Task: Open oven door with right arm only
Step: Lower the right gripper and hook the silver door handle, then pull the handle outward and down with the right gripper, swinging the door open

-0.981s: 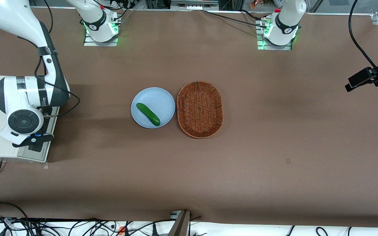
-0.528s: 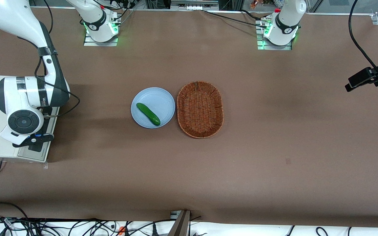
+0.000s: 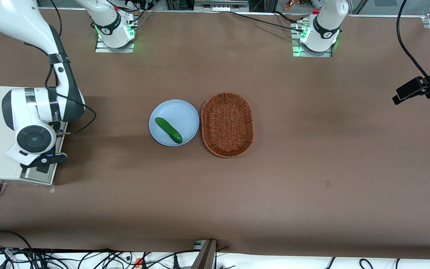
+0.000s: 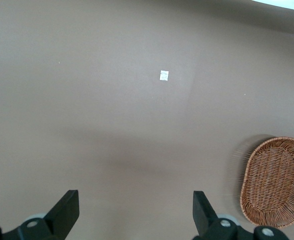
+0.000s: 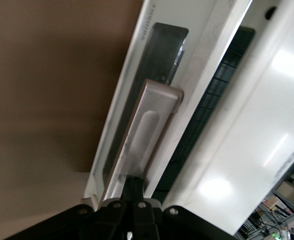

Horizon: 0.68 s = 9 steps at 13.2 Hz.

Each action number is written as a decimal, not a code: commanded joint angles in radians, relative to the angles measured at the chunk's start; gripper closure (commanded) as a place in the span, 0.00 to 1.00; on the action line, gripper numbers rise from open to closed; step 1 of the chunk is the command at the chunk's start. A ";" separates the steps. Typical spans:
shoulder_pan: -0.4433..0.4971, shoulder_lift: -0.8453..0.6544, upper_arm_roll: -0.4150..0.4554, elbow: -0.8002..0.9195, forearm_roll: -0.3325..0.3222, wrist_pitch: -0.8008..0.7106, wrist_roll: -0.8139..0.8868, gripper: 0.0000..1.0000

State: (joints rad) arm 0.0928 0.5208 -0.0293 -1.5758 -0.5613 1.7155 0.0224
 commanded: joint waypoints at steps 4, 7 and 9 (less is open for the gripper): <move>-0.018 0.149 0.002 0.014 0.076 0.200 0.048 1.00; -0.019 0.159 0.000 0.013 0.077 0.204 0.038 1.00; -0.022 0.166 0.000 0.011 0.078 0.219 0.036 1.00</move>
State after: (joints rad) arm 0.1217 0.6223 0.0197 -1.5756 -0.4060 1.8620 0.0831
